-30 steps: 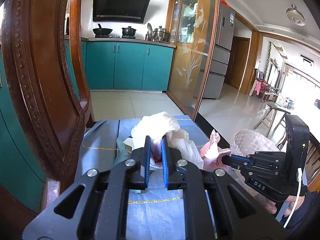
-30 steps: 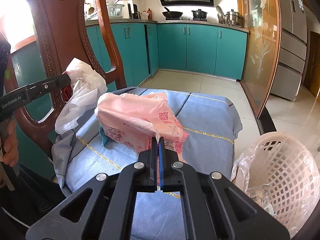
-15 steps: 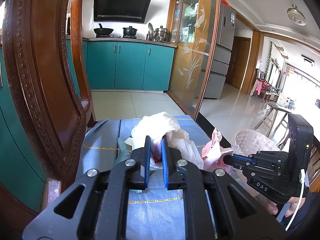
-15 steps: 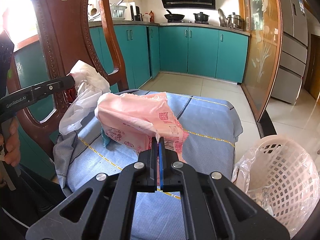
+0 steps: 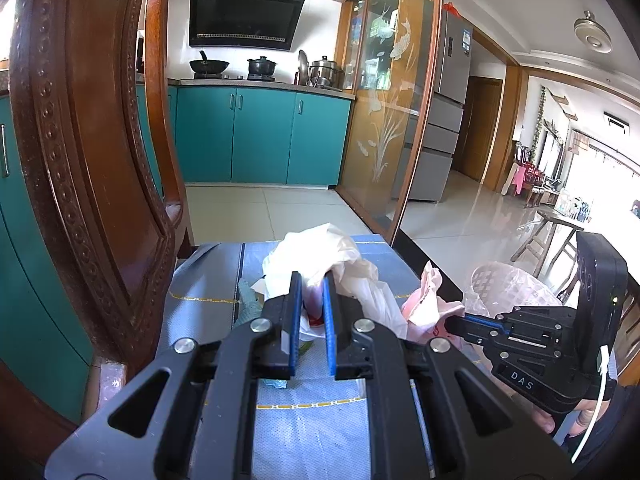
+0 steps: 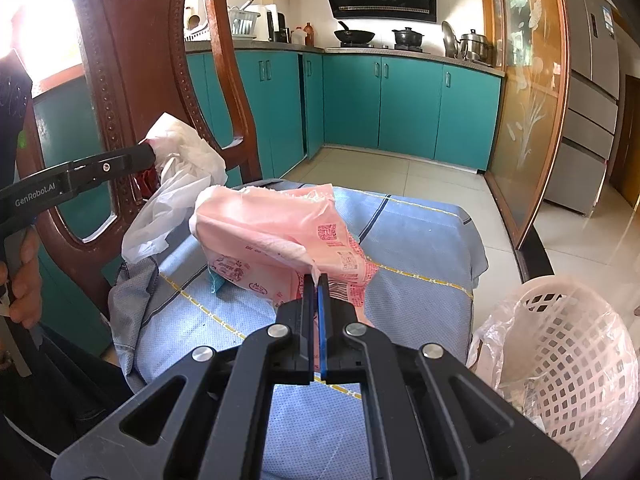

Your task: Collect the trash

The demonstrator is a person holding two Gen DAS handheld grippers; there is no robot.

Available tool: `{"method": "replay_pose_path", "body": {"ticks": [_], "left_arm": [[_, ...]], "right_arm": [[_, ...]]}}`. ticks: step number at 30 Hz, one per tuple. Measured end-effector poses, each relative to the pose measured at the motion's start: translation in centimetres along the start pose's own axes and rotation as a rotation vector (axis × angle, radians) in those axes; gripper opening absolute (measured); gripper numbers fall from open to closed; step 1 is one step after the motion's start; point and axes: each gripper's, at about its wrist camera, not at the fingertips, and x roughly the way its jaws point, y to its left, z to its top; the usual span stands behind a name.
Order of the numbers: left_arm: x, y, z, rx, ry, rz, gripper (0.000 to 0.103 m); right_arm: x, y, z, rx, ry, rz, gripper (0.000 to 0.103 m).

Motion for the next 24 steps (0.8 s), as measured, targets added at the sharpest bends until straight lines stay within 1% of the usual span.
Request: {"method": "replay_pose_path", "body": {"ticks": [5, 10, 14, 21, 24], "left_arm": [[-0.2, -0.1, 0.0, 0.0, -0.006, 0.003, 0.011], [-0.3, -0.2, 0.3, -0.009, -0.024, -0.009, 0.011], [0.1, -0.6, 0.3, -0.004, -0.012, -0.024, 0.011], [0.6, -1.3, 0.2, 0.011, -0.006, -0.035, 0.011], [0.8, -1.3, 0.2, 0.01, 0.001, -0.035, 0.011]], "right_arm": [[-0.3, -0.1, 0.2, 0.01, -0.014, -0.008, 0.002], [-1.7, -0.9, 0.5, 0.036, -0.075, -0.038, 0.002], [-2.6, -2.0, 0.5, 0.068, -0.117, -0.067, 0.002], [-2.7, -2.5, 0.3, 0.08, -0.115, -0.076, 0.002], [-3.1, -2.6, 0.3, 0.089, -0.129, -0.09, 0.002]]}}
